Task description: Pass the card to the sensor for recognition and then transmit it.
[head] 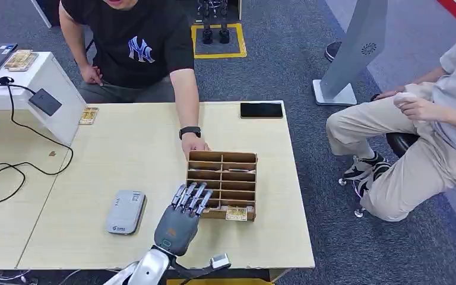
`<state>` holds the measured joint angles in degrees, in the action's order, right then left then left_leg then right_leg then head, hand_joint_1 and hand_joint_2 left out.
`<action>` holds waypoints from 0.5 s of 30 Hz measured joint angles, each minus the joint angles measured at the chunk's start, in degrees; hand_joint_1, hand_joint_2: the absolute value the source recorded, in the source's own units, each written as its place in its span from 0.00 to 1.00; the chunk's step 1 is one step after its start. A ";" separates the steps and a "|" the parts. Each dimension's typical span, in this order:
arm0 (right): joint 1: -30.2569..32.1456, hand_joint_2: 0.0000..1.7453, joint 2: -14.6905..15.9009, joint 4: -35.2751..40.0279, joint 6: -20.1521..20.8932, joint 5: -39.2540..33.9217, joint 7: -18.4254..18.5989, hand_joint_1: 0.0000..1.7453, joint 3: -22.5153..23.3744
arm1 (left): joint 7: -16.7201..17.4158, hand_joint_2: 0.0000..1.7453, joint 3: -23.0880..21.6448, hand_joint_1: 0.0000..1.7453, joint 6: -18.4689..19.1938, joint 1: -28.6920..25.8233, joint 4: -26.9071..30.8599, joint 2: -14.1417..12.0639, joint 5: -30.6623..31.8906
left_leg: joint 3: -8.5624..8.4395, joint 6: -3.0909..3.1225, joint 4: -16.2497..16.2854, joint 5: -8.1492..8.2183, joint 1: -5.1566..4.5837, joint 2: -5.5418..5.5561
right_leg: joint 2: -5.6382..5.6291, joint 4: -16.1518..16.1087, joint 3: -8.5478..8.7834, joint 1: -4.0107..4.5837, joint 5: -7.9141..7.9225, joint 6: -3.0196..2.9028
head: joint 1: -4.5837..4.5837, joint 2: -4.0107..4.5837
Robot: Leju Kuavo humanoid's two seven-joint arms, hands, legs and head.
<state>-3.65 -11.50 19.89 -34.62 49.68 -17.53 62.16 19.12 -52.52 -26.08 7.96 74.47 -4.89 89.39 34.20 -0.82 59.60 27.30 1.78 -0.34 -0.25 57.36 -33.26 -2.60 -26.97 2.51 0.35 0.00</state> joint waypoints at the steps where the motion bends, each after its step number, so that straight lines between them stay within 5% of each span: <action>1: 0.01 1.00 0.00 0.00 0.00 0.02 0.06 0.00 0.00 | -2.06 1.00 1.77 1.00 0.26 -0.82 0.00 1.14 -0.09 | 0.00 0.00 0.00 0.00 -0.01 0.00 | 0.00 0.00 0.00 0.00 0.00 0.00 | 0.00 0.02; 5: -0.01 1.00 0.00 0.00 -0.02 0.11 0.09 0.00 0.00 | -5.39 1.00 6.91 1.00 0.44 -2.76 0.00 4.17 -0.22 | 0.02 0.01 0.00 0.01 -0.01 0.00 | 0.01 0.00 0.00 -0.01 0.00 0.00 | 0.00 0.00; 15: -0.06 1.00 0.00 0.00 0.00 0.90 0.24 0.00 0.00 | -5.96 1.00 11.69 1.00 0.44 -3.81 -0.68 7.14 -0.09 | -0.01 0.01 0.00 0.00 0.00 0.01 | 0.02 0.00 0.03 0.00 0.00 0.00 | 0.00 0.00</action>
<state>-3.71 -11.50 19.89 -34.62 50.58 -17.29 62.16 13.16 -40.83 -25.64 4.15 73.79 2.25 89.31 34.19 -0.81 59.59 27.30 1.77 -0.33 -0.23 57.36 -33.24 -2.60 -26.97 2.51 0.35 0.00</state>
